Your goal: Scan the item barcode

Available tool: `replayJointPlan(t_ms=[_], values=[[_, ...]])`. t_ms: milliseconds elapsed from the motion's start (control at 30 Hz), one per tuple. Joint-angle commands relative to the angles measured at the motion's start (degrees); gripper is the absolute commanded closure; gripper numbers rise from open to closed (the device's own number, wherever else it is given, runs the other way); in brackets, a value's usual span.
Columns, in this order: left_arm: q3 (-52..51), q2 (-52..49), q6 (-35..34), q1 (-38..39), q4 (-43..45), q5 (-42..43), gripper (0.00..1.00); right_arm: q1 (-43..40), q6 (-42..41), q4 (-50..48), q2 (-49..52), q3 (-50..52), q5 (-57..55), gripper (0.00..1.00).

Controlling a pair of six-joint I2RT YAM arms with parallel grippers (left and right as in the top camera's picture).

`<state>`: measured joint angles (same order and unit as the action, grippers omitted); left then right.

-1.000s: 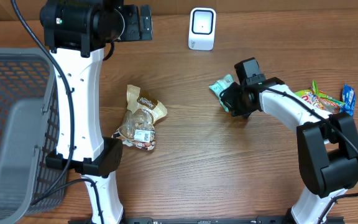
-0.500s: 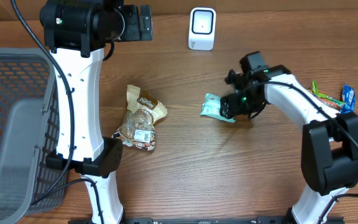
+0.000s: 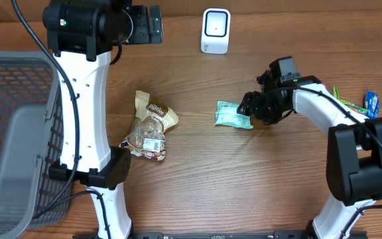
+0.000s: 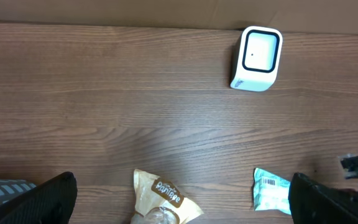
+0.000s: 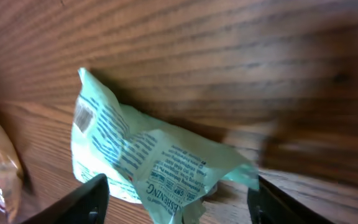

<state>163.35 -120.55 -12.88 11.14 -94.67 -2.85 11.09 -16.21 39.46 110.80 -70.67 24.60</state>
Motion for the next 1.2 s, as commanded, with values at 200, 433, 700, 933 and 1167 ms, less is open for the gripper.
replayJointPlan(t_ms=[200,433,700,933,1167], values=[[-0.1,0.0,1.1,-0.2,0.2,-0.5,0.01,-0.2,2.1,-8.4,0.9,4.4,0.4,0.36],[-0.1,0.0,1.1,-0.2,0.2,-0.5,0.00,-0.2,3.0,-11.8,2.5,6.8,1.0,0.90],[-0.1,0.0,1.1,-0.2,0.2,-0.5,0.00,-4.9,8.8,-7.3,-0.1,3.3,13.4,0.96],[-0.1,0.0,1.1,-0.2,0.2,-0.5,0.00,-8.2,17.2,-7.6,-7.5,-0.6,30.3,0.96],[-0.1,0.0,1.1,-0.2,0.2,-0.5,0.00,-8.3,23.8,-7.9,-18.1,-0.7,28.9,0.96]])
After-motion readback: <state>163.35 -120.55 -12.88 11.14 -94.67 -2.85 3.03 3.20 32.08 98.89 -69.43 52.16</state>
